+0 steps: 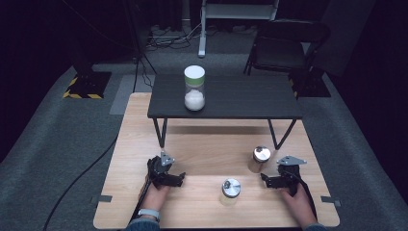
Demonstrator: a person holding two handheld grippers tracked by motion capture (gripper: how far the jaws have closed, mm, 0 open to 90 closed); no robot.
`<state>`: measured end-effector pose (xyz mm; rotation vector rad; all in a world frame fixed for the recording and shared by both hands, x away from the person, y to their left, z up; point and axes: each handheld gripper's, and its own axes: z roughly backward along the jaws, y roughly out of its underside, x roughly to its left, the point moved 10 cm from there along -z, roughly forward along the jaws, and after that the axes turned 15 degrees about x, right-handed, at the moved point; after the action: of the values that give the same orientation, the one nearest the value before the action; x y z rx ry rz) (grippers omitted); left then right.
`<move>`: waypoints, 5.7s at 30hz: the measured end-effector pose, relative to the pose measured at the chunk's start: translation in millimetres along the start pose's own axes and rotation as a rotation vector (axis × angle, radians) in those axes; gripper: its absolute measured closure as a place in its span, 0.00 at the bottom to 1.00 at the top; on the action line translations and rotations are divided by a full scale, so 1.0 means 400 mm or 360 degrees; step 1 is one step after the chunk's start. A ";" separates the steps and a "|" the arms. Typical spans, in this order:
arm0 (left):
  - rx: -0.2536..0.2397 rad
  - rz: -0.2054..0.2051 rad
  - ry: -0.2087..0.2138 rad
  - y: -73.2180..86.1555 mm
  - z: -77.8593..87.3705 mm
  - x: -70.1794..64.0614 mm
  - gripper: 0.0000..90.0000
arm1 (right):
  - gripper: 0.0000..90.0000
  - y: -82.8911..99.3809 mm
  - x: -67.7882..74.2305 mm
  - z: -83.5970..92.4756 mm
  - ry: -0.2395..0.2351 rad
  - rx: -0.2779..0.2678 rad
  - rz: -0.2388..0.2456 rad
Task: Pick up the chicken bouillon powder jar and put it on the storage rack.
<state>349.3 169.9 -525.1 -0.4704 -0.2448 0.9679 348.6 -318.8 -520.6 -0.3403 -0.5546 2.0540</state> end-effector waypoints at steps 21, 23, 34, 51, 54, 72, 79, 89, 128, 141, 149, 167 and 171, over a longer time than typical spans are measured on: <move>0.0002 0.0002 0.0002 0.000 0.000 0.000 0.00 | 0.00 0.000 0.000 0.000 -0.0001 0.0000 -0.0001; 0.0001 0.0001 0.0001 0.000 0.000 0.000 0.00 | 0.00 -0.001 0.001 0.000 0.0004 0.0000 -0.0006; 0.0001 0.0000 0.0000 0.000 0.000 0.000 0.00 | 0.01 0.005 -0.001 0.005 0.0008 0.0005 -0.0004; 0.0000 -0.0001 0.0001 0.000 0.000 0.000 0.00 | 0.02 0.061 0.033 0.188 0.0134 -0.0801 0.0061; 0.0000 0.0000 0.0000 0.000 0.000 0.000 0.00 | 0.02 0.069 0.030 0.210 0.0106 -0.0884 0.0041; 0.0000 -0.0001 0.0001 0.000 0.000 0.000 0.00 | 0.02 0.073 0.019 0.221 0.0055 -0.0911 0.0028; 0.0000 0.0000 0.0000 0.000 0.000 0.000 0.00 | 0.02 0.066 0.048 0.218 0.0002 -0.0917 0.0071; 0.0001 0.0000 0.0001 -0.001 0.000 0.000 0.00 | 0.02 0.046 0.136 0.214 -0.0139 -0.0942 0.0208; 0.0001 0.0000 0.0001 -0.001 0.000 0.000 0.00 | 0.02 0.025 0.334 0.144 -0.0485 -0.0833 0.0467; 0.0001 -0.0001 0.0001 -0.001 0.000 0.000 0.00 | 0.11 0.036 0.335 0.070 -0.0461 -0.0622 0.0383; -0.0002 -0.0005 0.0006 -0.001 -0.001 0.000 0.00 | 0.13 0.041 0.352 0.040 -0.0430 -0.0539 0.0421; 0.0000 -0.0005 0.0004 -0.001 0.000 0.000 0.00 | 0.33 0.042 0.358 0.018 -0.0400 -0.0463 0.0438; 0.0000 -0.0005 0.0005 -0.001 0.000 0.000 0.00 | 0.33 0.042 0.358 0.018 -0.0398 -0.0463 0.0439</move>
<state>349.6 169.7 -525.1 -0.4714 -0.2429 0.9642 259.6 -205.1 -525.8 -0.3470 -1.0127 2.3003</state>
